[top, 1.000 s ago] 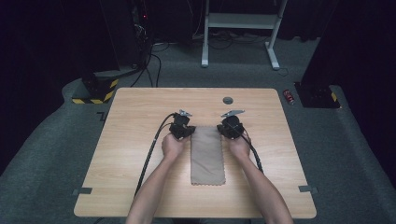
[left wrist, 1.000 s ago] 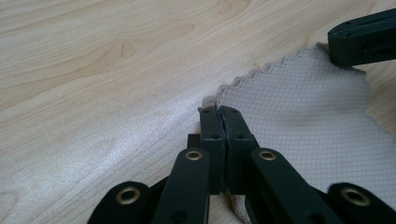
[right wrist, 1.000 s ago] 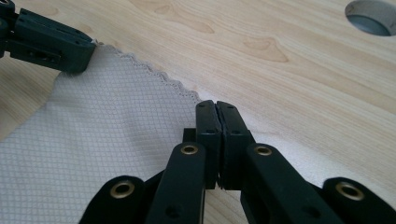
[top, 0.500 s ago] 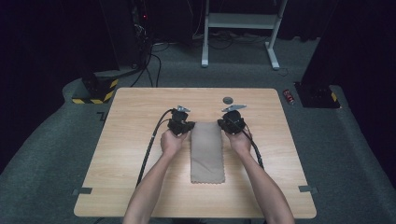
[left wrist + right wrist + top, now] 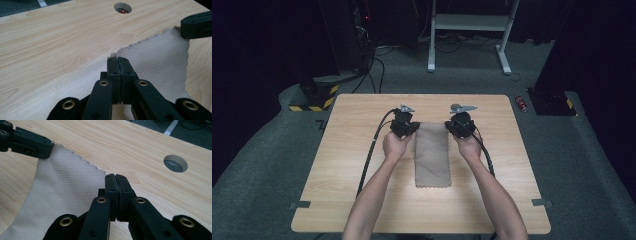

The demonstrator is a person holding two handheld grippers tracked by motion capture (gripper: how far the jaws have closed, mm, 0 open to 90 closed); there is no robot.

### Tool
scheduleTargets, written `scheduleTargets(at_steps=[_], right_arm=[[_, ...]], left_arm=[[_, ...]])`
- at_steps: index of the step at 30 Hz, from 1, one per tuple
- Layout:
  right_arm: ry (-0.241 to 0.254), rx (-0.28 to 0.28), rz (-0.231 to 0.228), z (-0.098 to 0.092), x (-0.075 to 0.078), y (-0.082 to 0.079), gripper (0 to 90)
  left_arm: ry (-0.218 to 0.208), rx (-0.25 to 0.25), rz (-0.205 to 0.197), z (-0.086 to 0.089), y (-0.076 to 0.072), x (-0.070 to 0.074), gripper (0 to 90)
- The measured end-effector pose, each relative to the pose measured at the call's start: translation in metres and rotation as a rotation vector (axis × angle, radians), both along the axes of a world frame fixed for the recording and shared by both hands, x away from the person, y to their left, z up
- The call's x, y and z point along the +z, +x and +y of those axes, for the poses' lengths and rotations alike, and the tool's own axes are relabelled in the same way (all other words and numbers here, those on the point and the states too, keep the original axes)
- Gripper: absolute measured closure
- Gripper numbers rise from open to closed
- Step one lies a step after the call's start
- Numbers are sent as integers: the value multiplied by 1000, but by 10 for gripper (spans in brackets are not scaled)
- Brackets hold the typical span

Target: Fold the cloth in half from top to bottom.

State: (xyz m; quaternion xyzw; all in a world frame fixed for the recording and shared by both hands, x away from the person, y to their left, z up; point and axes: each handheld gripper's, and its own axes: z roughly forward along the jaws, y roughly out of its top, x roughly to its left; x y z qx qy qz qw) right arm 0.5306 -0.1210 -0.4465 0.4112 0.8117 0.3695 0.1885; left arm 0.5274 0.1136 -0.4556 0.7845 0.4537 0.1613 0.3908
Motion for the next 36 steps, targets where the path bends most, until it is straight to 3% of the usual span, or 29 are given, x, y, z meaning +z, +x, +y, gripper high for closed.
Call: scheduleTargets(at_steps=[6,11,15,27,36], right_arm=[[-3,26,-2,0,-5,-7,886],[-10,43,23,0,-19,-12,886],[-17,53,35,1,-25,-14,886],[2,81,62,-3,-38,-24,886],[1,92,63,-5,-38,-30,886]], left_arm=[[0,-20,14,3,-7,-7,885],[30,-45,36,3,-12,-19,885],[25,-50,50,4,-14,-25,885],[23,-74,62,6,-25,-32,885],[14,-92,60,6,-36,-32,885]])
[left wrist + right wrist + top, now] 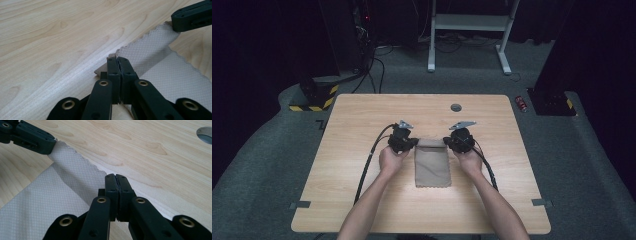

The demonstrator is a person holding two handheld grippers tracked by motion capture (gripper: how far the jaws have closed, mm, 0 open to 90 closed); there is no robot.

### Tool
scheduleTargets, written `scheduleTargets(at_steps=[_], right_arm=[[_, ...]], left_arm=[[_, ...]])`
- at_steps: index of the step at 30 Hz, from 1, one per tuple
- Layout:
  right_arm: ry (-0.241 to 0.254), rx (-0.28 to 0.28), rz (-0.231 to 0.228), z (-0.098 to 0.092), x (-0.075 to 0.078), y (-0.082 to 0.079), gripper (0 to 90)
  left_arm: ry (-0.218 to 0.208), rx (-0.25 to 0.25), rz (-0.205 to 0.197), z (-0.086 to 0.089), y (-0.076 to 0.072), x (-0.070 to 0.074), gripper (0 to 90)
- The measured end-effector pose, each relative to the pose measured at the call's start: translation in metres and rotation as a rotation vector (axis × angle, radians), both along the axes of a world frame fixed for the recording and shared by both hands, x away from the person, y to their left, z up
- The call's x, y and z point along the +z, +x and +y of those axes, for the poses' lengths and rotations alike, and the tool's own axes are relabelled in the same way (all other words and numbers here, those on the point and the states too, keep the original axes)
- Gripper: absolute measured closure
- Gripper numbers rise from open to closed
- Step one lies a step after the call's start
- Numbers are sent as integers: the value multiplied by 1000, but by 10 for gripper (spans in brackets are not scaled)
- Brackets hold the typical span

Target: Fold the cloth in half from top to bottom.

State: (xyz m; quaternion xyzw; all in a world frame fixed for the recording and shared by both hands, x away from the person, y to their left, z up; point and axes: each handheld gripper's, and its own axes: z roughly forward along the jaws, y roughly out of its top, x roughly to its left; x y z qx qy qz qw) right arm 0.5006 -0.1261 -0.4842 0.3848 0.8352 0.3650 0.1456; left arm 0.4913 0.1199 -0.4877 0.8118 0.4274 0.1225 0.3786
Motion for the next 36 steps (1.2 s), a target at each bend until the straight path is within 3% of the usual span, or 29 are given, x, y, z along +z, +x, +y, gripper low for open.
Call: scheduleTargets(at_steps=[6,13,28,30,31,36], right_arm=[[3,14,-3,-1,-1,-6,886],[1,27,6,-1,-4,-13,886],[8,50,8,0,-1,-23,886],[9,56,8,0,-2,-25,886],[15,57,12,0,-2,-27,886],[27,52,13,-1,-3,-30,886]], left_arm=[[16,-8,-24,0,-10,3,884],[-10,0,-6,3,-17,-2,885],[-31,7,-20,7,-26,0,885],[-16,2,-28,7,-29,0,885],[17,-13,-43,6,-31,0,885],[51,-29,-56,4,-35,2,885]])
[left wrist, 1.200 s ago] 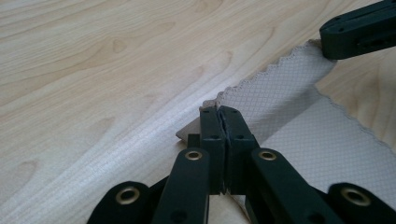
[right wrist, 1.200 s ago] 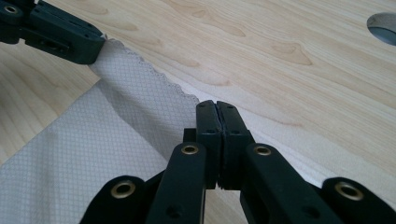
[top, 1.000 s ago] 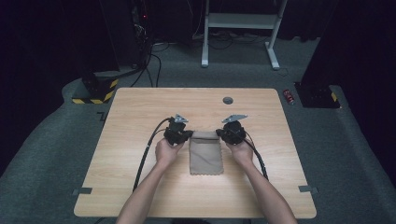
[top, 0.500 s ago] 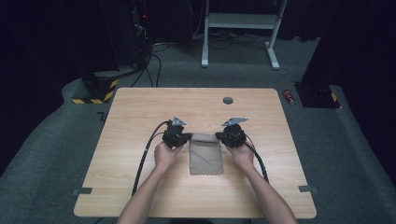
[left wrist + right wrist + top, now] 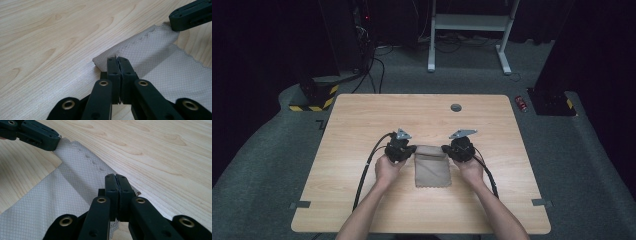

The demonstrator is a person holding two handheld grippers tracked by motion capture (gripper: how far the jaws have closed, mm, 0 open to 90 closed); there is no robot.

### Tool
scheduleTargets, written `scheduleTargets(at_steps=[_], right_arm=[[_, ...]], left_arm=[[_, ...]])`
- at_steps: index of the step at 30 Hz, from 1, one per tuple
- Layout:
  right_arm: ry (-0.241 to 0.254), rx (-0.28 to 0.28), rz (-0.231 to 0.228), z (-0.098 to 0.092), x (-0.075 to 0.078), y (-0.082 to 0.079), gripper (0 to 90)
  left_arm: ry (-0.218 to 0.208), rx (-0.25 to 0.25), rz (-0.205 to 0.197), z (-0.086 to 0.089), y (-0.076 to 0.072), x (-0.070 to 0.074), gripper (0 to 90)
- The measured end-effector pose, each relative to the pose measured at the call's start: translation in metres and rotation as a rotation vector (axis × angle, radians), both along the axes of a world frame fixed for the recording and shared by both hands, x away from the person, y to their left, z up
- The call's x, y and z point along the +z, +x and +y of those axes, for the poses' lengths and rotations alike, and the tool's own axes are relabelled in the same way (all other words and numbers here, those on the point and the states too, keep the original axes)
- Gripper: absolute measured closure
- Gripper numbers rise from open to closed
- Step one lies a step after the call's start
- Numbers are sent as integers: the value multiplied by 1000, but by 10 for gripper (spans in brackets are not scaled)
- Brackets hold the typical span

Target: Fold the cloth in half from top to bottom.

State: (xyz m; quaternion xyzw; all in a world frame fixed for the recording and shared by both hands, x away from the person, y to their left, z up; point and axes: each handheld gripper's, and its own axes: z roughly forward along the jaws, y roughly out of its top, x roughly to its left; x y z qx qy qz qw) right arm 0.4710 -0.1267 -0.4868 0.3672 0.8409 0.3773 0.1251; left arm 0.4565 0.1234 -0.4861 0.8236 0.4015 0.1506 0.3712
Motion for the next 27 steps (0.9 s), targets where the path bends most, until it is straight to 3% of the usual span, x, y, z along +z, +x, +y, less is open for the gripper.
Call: scheduleTargets(at_steps=[27], right_arm=[[10,23,-5,-4,-2,-17,886]], left_arm=[[-37,-20,-13,3,-18,-2,885]])
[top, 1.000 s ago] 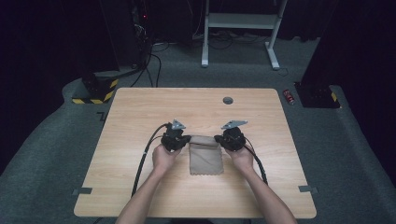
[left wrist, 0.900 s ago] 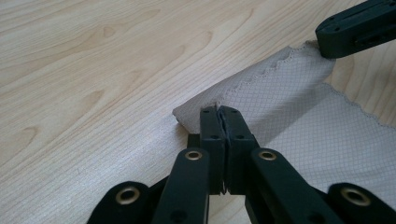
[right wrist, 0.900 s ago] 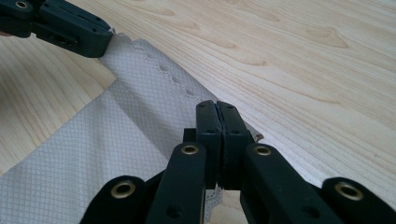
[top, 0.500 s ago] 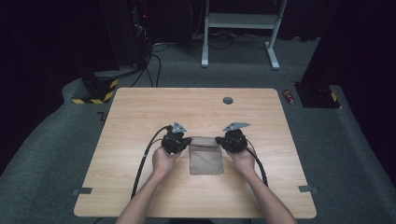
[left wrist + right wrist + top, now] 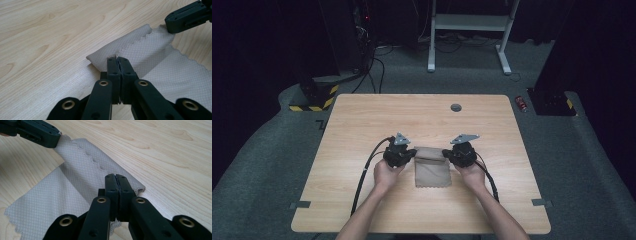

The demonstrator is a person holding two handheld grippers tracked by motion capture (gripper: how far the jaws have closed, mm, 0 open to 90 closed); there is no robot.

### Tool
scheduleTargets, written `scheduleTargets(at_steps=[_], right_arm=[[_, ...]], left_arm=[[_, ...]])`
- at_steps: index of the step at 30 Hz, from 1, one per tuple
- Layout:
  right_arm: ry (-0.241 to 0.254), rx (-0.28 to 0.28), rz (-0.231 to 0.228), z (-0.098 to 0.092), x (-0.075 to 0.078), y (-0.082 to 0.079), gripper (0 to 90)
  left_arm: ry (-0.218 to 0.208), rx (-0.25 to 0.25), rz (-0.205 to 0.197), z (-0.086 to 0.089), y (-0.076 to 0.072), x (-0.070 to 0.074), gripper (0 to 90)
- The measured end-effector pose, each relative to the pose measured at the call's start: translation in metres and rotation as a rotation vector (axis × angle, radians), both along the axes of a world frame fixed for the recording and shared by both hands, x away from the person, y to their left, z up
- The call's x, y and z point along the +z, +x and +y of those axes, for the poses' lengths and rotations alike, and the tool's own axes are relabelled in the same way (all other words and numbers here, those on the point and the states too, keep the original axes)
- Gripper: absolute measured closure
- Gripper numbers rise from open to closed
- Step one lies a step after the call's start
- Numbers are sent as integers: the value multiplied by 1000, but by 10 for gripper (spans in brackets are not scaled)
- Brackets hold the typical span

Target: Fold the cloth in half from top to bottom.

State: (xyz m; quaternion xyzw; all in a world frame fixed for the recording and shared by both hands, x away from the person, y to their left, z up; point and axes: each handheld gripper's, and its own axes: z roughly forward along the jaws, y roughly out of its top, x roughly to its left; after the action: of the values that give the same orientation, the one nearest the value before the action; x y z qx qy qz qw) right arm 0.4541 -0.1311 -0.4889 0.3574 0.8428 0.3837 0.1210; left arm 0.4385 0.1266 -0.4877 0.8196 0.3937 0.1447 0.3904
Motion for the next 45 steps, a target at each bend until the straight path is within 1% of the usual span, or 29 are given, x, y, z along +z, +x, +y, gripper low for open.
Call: scheduleTargets(at_steps=[6,8,10,18,20,22,25,29,30,31,32,34,37,42,45], right_arm=[[2,10,0,1,-2,-4,886],[0,13,0,0,-2,-5,886],[1,13,0,0,-3,-7,887],[-1,18,1,-2,-3,-11,886],[-1,22,-1,-2,-3,-12,886],[-3,22,0,-2,-3,-13,886],[0,23,3,-3,-5,-15,886],[1,21,5,-5,-6,-16,886],[0,22,3,-5,-6,-16,887],[0,24,-1,-6,-6,-16,886],[1,20,6,-7,-5,-18,886],[2,24,1,-8,-5,-19,886],[0,22,4,-8,-6,-20,886],[1,25,4,-9,-8,-23,886],[6,28,6,-9,-7,-24,886]], left_arm=[[-5,1,5,2,-3,-3,885],[-24,3,8,3,-6,-4,885],[-30,-3,11,3,-7,-4,885],[-41,-11,5,4,-10,-4,885],[-51,-8,10,4,-12,-5,884],[-48,-11,7,5,-12,-5,885],[-57,-11,17,4,-14,-7,885],[-56,-17,13,3,-15,-7,885],[-63,-15,19,2,-16,-8,885],[-66,-18,17,2,-16,-8,884],[-70,-21,16,3,-17,-8,884],[-73,-21,22,2,-18,-9,885],[-73,-27,15,2,-19,-10,885],[-80,-31,19,2,-23,-11,885],[-71,-40,15,3,-26,-11,885]])
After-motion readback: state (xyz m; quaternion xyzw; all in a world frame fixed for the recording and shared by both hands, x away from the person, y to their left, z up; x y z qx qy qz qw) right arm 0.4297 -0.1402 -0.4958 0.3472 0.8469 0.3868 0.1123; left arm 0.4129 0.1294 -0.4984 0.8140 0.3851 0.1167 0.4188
